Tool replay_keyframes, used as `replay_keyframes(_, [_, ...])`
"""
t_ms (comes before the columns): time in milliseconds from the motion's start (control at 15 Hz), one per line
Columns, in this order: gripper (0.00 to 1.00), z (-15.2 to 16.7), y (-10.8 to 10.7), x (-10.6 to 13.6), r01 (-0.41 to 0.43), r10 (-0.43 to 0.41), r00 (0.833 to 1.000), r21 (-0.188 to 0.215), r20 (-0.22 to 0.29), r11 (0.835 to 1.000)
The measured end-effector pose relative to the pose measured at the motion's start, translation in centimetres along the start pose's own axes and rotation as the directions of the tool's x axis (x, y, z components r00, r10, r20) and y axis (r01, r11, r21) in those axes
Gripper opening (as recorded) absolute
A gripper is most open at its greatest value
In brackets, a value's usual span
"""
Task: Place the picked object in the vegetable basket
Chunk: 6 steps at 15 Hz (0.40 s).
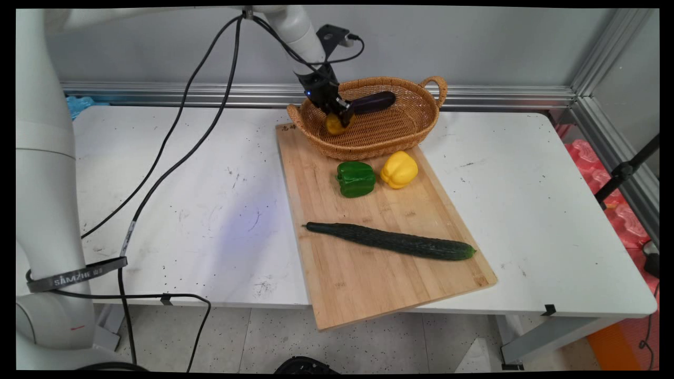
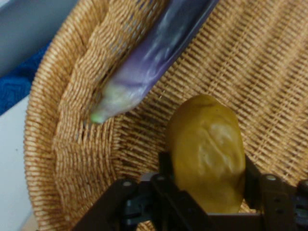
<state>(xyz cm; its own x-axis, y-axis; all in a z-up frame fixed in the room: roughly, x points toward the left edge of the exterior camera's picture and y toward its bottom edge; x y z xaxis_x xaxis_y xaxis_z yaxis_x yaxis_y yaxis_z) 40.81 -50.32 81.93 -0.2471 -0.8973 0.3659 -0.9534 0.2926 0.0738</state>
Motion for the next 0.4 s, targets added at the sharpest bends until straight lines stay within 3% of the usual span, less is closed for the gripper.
replay_keyframes(67, [0.0,0.29,-0.17,-0.1,-0.005,0.005,1.0,-0.001,0.006,1.0])
replay_keyframes(133, [1.0,0.51,-0.32,-0.16,-0.011,0.011,1.0,-0.002,0.009,1.0])
replay_keyframes(400, [1.0,0.34,-0.7,-0.02,-0.052,0.052,0.999,-0.004,0.002,0.999])
